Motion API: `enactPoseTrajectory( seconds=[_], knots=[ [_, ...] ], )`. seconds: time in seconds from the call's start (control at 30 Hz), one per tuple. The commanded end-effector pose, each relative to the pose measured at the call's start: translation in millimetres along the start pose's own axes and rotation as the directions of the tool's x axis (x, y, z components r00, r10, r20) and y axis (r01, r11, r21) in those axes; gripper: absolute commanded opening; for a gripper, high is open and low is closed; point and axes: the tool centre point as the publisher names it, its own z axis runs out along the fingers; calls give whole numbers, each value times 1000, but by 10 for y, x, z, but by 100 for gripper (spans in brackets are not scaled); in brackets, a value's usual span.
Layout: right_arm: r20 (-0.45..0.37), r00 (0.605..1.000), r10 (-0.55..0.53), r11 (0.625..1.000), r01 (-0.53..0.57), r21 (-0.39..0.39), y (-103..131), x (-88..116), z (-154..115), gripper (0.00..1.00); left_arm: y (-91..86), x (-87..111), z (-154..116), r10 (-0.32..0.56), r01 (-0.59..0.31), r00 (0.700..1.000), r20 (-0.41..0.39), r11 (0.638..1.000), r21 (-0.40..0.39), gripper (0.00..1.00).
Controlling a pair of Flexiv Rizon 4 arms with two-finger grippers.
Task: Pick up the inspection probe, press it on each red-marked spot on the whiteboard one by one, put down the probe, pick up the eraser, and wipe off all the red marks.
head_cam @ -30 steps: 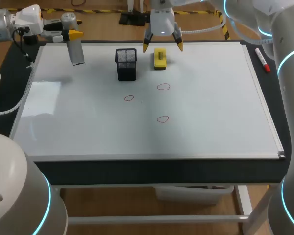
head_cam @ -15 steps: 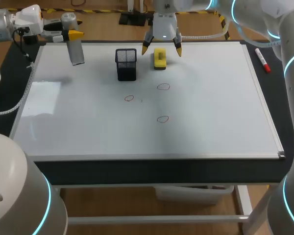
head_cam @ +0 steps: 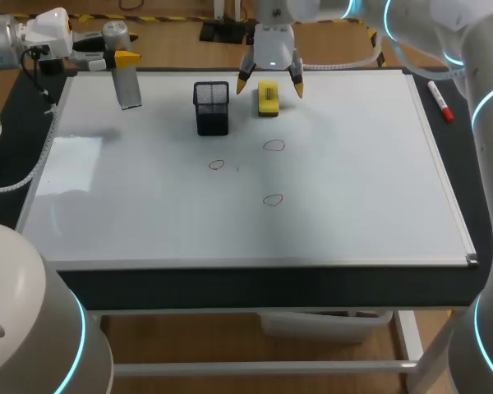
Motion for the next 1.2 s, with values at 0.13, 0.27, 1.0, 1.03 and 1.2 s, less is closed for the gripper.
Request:
enactPoseTrajectory(
  seconds=[0.13,0.27,1.0,1.03,1.2],
  knots=[
    [-2,1000,2,1000,-2,-14,-74,-15,29,100,-6,-10,-4,0,0,1000,-4,1000,1,0],
    [-1,1000,2,1000,-2,-16,-62,-25,48,100,-6,-10,-4,0,0,1000,-4,1000,1,0],
    [-24,999,35,999,-34,22,101,43,-89,0,-6,-10,-4,0,0,1000,-4,1000,1,0],
    [-27,999,39,999,-38,29,117,60,-105,0,-6,-10,-4,0,0,1000,-4,1000,1,0],
    [-28,997,74,995,-73,62,198,185,-183,0,-6,-10,-4,0,0,1000,-4,1000,1,0]
  ],
)
